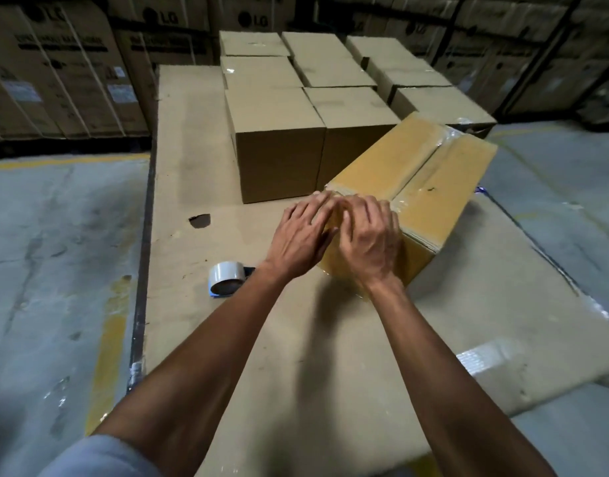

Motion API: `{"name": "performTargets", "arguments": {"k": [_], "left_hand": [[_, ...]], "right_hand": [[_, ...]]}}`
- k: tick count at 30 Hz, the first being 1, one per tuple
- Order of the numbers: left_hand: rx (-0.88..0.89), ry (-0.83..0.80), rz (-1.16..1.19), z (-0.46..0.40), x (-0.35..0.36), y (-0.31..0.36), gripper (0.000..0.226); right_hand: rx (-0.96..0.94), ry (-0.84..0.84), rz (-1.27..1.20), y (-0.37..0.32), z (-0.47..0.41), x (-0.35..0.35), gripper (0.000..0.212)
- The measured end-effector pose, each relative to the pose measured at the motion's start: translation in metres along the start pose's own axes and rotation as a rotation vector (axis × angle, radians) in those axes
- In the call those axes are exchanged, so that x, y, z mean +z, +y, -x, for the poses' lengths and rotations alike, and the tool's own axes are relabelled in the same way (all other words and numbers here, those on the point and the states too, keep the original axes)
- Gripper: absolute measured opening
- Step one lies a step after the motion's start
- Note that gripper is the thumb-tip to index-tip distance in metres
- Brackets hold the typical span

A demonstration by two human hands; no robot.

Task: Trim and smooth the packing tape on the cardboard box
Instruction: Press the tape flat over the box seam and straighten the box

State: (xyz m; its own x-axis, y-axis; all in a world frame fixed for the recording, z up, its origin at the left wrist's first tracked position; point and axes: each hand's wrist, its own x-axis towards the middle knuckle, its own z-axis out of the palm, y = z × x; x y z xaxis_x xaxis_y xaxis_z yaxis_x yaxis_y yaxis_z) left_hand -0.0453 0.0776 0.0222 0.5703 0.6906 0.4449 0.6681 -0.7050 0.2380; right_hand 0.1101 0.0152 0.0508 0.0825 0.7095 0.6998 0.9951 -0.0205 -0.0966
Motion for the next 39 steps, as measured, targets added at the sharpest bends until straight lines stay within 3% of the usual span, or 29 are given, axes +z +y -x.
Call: {"name": "performTargets", "arguments": {"k": [6, 9, 22, 27, 32, 39], "left_hand": [[0.137, -0.193, -0.033, -0.053, 0.011, 0.018, 0.064], [0.129, -0.191, -0.066, -0.053, 0.016, 0.02, 0.063], [0.15, 0.015, -0.17, -0.045, 0.008, 0.046, 0.054], [0.198, -0.051, -0.049, -0.067, 0.012, 0.032, 0.051], [0.172, 0.004, -0.022, -0.074, 0.027, 0.032, 0.052], [0.177, 0.019, -0.005, -0.066, 0.044, 0.024, 0.067]], "right_hand": [[0.229, -0.203, 0.239, 0.053, 0.011, -0.024, 0.054], [0.186, -0.283, 0.305, 0.069, 0.027, -0.026, 0.059], [0.19, -0.223, 0.315, 0.091, 0.041, -0.042, 0.048], [0.245, -0.232, 0.372, 0.078, 0.026, -0.038, 0.07], [0.201, -0.233, 0.448, 0.085, 0.032, -0.031, 0.066], [0.133, -0.219, 0.458, 0.091, 0.037, -0.029, 0.079]]}}
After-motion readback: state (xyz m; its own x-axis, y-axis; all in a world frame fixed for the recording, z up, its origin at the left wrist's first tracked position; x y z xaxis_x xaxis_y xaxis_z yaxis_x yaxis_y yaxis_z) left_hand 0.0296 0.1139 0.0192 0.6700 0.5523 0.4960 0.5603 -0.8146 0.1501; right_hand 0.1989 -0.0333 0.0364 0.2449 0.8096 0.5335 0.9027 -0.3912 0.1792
